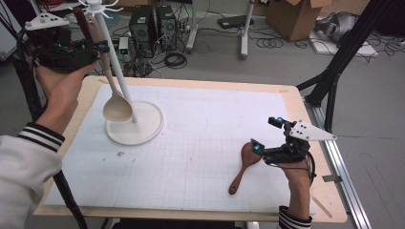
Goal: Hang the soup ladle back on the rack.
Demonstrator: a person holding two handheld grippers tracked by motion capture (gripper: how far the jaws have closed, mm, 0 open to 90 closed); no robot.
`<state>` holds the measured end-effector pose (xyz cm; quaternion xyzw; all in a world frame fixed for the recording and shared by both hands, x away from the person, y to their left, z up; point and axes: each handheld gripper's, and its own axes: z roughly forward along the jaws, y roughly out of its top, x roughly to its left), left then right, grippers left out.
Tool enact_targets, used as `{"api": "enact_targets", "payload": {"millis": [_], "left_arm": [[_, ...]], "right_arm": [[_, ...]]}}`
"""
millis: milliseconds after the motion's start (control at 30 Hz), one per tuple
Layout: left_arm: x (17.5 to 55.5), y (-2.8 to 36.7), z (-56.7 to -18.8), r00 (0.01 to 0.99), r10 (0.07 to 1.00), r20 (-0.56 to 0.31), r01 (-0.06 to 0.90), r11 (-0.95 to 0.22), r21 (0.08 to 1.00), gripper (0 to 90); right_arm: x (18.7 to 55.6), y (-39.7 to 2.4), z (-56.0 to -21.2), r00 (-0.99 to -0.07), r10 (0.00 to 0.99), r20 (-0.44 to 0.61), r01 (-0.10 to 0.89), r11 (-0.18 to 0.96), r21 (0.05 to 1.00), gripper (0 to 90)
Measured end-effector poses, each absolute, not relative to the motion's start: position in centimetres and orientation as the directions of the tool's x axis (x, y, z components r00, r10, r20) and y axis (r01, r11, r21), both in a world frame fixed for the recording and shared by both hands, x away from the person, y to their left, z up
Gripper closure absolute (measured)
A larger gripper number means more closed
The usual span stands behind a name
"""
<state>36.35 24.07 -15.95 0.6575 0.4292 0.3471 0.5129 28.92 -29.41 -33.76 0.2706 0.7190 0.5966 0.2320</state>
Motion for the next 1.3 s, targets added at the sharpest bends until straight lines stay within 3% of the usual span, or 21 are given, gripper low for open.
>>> {"api": "enact_targets", "payload": {"millis": [933, 1167, 1300], "left_arm": [[34.6, 26.2, -18.0, 0.465, 0.884, -0.045, 0.184, -0.047, 0.982, 65.1], [33.6, 26.8, -19.0, 0.521, 0.850, -0.082, 0.210, -0.034, 0.977, 57.2], [32.8, 27.0, -19.9, 0.573, 0.817, -0.059, 0.191, -0.063, 0.980, 52.1]], "right_arm": [[28.9, -29.5, -33.8, -0.744, 0.668, -0.016, 0.110, 0.146, 0.983, 0.4], [28.9, -29.4, -33.9, -0.741, 0.671, -0.019, 0.116, 0.155, 0.981, 0.4], [29.0, -29.4, -33.9, -0.737, 0.675, -0.013, 0.124, 0.154, 0.980, 0.4]]}}
